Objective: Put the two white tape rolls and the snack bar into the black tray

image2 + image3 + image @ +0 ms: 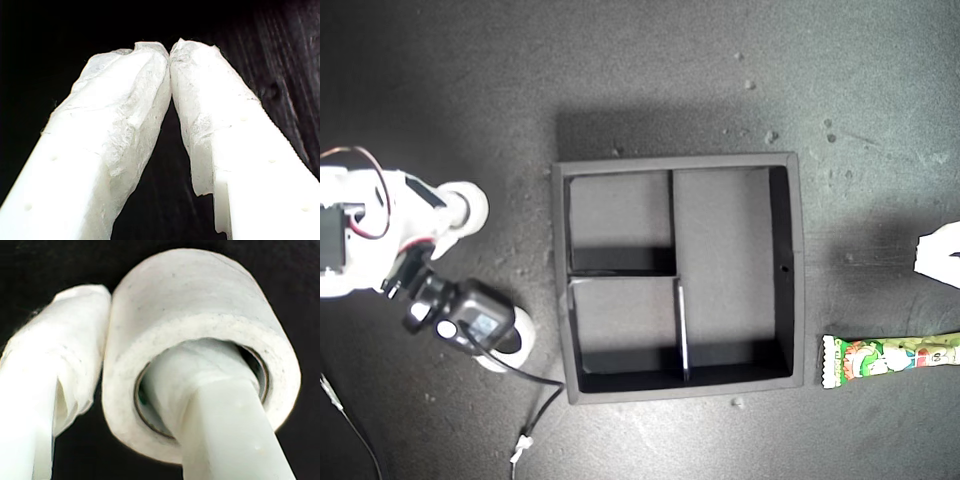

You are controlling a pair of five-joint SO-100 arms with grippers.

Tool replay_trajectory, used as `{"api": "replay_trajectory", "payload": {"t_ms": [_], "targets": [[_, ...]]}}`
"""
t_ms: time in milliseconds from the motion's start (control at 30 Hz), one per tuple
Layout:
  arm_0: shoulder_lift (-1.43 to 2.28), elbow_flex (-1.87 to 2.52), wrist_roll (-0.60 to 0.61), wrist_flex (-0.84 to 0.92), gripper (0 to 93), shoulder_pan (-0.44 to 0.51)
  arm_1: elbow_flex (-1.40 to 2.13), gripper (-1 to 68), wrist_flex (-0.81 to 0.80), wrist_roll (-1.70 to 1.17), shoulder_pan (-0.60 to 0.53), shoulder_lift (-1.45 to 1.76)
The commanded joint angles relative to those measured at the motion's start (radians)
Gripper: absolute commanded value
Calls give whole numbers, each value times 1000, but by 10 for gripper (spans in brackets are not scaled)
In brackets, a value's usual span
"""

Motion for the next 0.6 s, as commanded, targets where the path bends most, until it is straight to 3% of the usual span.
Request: {"api": "replay_trajectory", "payload": {"t_ms": [0, 100, 233, 400, 467, 567], "targets": [[144, -127, 23, 100, 2, -26, 12, -3, 75, 380, 87, 5], [169, -295, 64, 215, 2, -29, 12, -3, 80, 632, 107, 5], [49, -583, 130, 319, 2, 17, 12, -4, 34, 666, 150, 5], [-238, -983, 173, 396, 2, 137, 9, -5, -129, 179, 155, 5], [-344, -1095, 173, 405, 2, 170, -14, -5, -199, -120, 100, 5], [-479, -1230, 161, 426, 2, 215, -103, -4, -184, -454, -11, 5]]}}
